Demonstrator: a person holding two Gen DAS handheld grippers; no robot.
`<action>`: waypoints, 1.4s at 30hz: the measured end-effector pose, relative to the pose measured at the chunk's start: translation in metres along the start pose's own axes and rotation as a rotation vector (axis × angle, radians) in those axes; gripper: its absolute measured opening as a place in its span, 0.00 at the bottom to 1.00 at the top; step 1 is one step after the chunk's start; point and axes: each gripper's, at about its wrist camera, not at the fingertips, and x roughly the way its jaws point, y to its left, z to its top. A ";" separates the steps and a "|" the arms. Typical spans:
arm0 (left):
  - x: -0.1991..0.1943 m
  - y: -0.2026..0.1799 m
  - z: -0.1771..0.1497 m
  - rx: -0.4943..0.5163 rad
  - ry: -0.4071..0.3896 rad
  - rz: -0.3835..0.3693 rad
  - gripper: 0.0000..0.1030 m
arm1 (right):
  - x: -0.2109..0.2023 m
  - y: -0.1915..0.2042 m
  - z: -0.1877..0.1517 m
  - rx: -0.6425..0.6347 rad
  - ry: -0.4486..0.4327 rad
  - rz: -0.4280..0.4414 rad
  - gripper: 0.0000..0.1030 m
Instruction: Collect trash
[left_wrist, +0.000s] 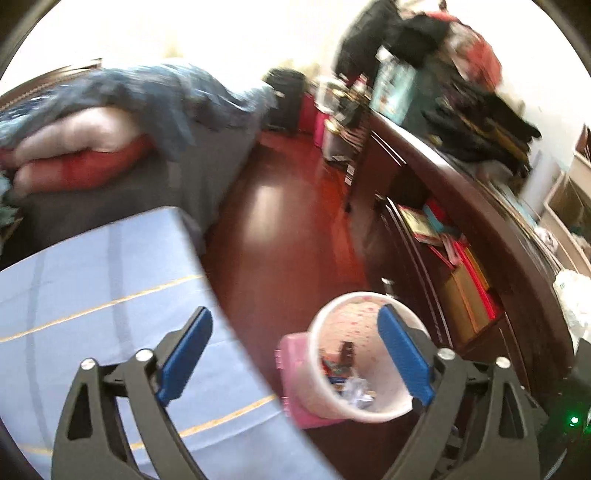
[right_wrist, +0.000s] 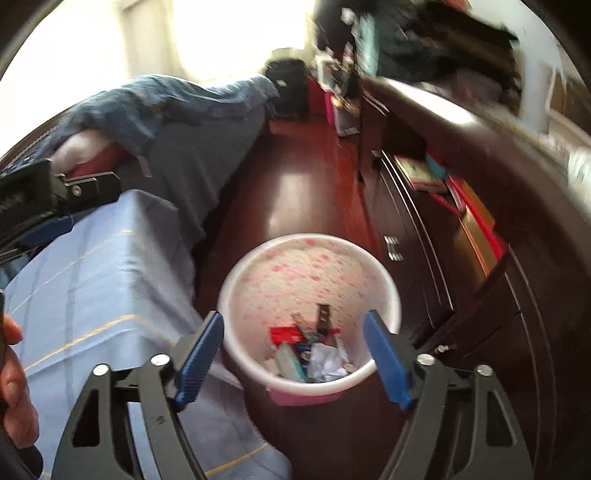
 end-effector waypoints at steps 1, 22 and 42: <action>-0.016 0.011 -0.002 -0.019 -0.020 0.020 0.92 | -0.010 0.012 -0.001 -0.016 -0.021 0.016 0.83; -0.327 0.155 -0.094 -0.253 -0.338 0.466 0.97 | -0.195 0.212 -0.064 -0.322 -0.250 0.301 0.96; -0.437 0.126 -0.128 -0.251 -0.484 0.497 0.97 | -0.291 0.210 -0.083 -0.313 -0.429 0.279 0.96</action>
